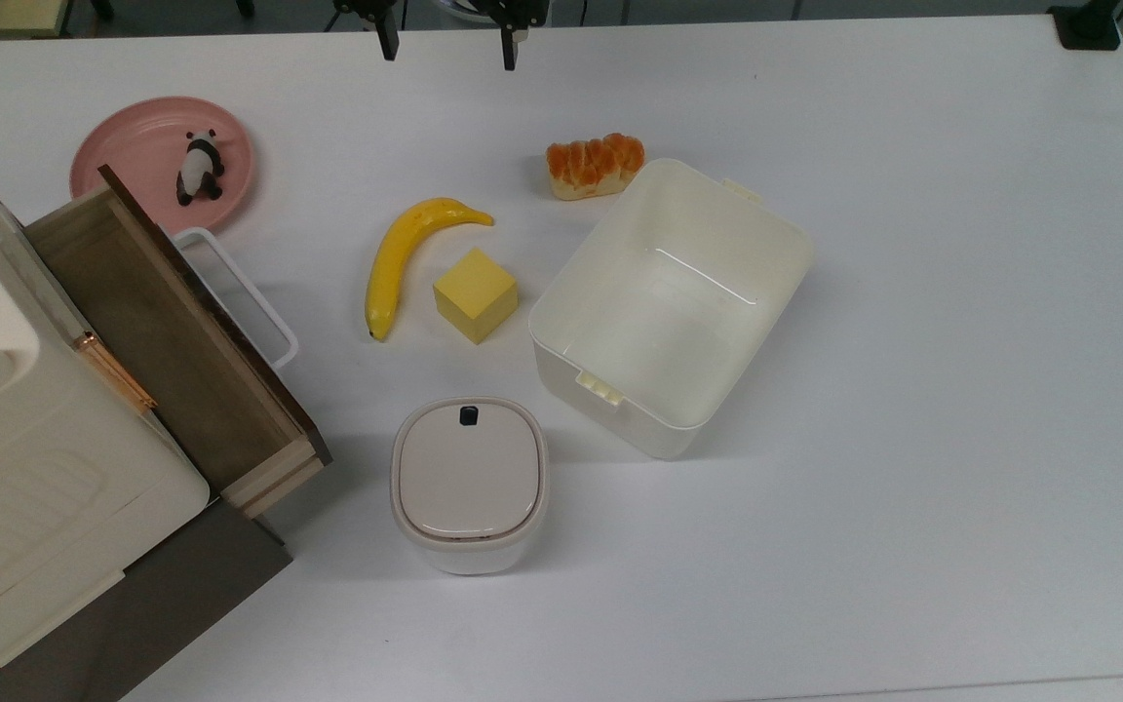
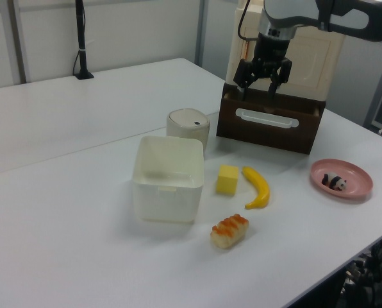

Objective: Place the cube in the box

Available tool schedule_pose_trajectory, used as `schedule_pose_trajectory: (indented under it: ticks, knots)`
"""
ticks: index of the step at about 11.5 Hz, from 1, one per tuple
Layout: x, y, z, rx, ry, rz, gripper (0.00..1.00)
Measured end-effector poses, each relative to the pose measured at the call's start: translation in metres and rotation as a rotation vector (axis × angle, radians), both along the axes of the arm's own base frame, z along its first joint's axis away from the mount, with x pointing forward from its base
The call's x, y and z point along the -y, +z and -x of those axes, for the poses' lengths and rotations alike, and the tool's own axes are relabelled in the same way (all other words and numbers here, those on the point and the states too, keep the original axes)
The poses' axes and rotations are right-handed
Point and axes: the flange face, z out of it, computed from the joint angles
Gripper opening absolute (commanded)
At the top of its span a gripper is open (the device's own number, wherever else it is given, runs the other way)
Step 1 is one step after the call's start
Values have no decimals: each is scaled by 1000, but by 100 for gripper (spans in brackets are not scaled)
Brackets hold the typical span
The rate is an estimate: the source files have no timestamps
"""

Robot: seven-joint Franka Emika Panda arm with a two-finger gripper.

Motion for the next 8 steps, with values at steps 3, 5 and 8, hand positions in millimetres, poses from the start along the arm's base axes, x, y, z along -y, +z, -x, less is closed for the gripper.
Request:
schedule_pose_trajectory:
  ticks: [3,5,8]
  knots:
    - [0,0,0,-3,-14,-2,100]
    - [0,0,0,-2,-18,-2,100]
    - [0,0,1,-3,-19,-2,100]
